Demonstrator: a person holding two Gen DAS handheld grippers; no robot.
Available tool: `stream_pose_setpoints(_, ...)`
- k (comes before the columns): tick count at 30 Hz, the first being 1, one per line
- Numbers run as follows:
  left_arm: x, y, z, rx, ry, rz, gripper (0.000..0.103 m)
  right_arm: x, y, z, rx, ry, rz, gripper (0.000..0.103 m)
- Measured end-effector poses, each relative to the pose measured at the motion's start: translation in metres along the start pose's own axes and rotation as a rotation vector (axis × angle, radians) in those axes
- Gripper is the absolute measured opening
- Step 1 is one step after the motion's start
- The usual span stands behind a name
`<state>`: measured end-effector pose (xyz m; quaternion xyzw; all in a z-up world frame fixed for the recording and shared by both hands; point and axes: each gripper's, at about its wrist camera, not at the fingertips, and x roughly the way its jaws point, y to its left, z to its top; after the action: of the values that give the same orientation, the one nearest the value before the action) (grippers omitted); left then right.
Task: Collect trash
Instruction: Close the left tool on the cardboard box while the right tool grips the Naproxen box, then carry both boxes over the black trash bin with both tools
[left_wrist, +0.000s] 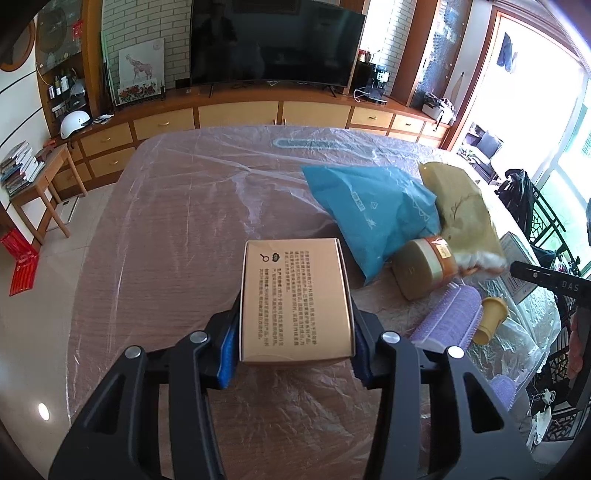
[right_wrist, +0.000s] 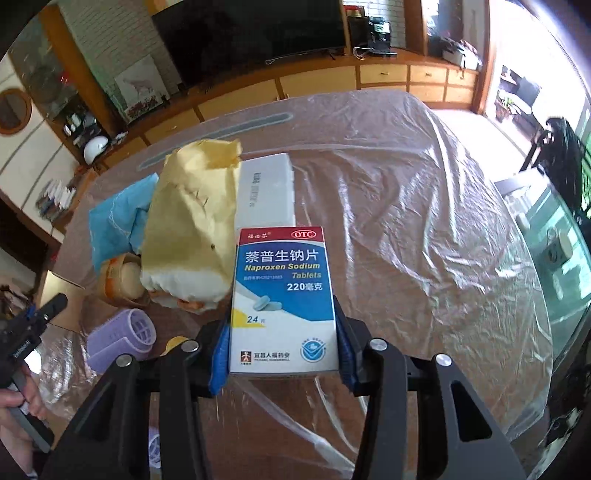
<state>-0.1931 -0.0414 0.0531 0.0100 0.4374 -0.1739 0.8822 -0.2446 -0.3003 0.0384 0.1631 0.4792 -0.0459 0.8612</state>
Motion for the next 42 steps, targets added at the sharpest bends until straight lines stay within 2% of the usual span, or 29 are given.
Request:
stream_pose_setpoints(4, -0.008, -0.002, 0.002, 0.002, -0.014, -0.023, 0.048, -0.013, -0.016, -0.002, 0.081, -0.011, 0.078, 0.045)
stream_pose_setpoints(14, -0.03, -0.021, -0.001, 0.055, -0.036, -0.076, 0.049, -0.032, -0.008, -0.01, 0.11, -0.031, 0.125, 0.045)
stream_pose_setpoints(18, -0.04, -0.027, 0.002, 0.086, -0.049, -0.099, 0.049, -0.047, -0.002, -0.014, 0.08, -0.05, 0.16, 0.045)
stream_pose_setpoints(28, -0.07, -0.042, -0.003, 0.169, -0.067, -0.215, 0.049, -0.078, 0.03, -0.03, -0.012, -0.075, 0.251, 0.045)
stream_pose_setpoints(34, -0.095, -0.061, -0.02, 0.228, -0.098, -0.267, 0.049, -0.091, 0.041, -0.038, -0.105, -0.063, 0.35, 0.045)
stream_pose_setpoints(42, -0.124, -0.082, -0.044, 0.277, -0.064, -0.32, 0.049, -0.118, 0.035, -0.059, -0.24, -0.021, 0.476, 0.045)
